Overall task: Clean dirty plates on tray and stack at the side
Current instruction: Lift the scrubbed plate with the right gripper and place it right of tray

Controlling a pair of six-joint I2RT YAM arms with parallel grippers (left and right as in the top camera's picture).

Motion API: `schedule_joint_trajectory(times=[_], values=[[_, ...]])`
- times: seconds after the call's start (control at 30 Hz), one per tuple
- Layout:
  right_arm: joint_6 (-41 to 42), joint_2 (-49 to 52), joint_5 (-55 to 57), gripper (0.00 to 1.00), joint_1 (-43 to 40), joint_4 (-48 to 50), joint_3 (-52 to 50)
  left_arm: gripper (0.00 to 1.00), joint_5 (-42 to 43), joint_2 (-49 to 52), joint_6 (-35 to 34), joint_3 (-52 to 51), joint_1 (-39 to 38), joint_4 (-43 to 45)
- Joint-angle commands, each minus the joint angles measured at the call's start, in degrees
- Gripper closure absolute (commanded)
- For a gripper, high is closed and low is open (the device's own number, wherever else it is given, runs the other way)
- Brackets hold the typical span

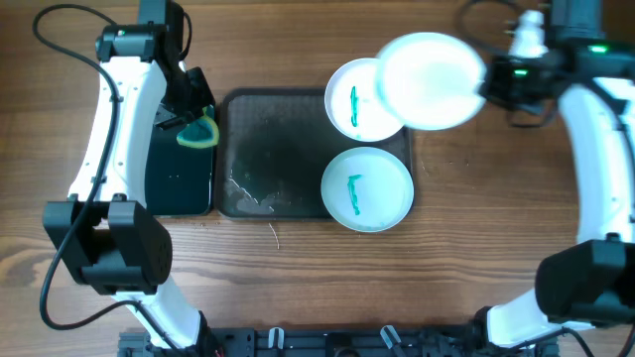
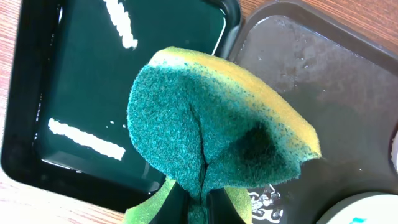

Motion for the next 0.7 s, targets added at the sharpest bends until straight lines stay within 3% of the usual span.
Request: schedule_joint_trajectory(times=[0.0,0.13,0.43,0.47,0.53,0.67], values=[[-2.84,-0.79,1.68,0.96,-8.39,1.01,-6.27,0.96,0.46,-0.92,0.50,1.01,-0.79,0.17],[-0.87,-0.79,4.22,0.96,-14.29,10.49,-19.56,0.96,0.48,-0.94,0.52,1.01,-1.25,0.15],[1.18,-0.68,6.29,0.96,-14.25,29.53,-38.34,0.96,0.48,-0.94,0.50,1.01,-1.46,0.17],[1.16,-0.68,6.27,0.93,-14.25,30.14,-39.08,0.96,0.48,-0.92,0.52,1.01,-1.46,0.20],[0.44,-0.70,4.98,0.68,-14.21,29.94,-38.84,0.96,0.48,-0.92,0.52,1.01,-1.46,0.22],[-4.20,-1.11,-3.04,0.59,-14.16,21.51,-32.35,0.96,0.48,-0.92,0.55,1.01,-1.53,0.42]])
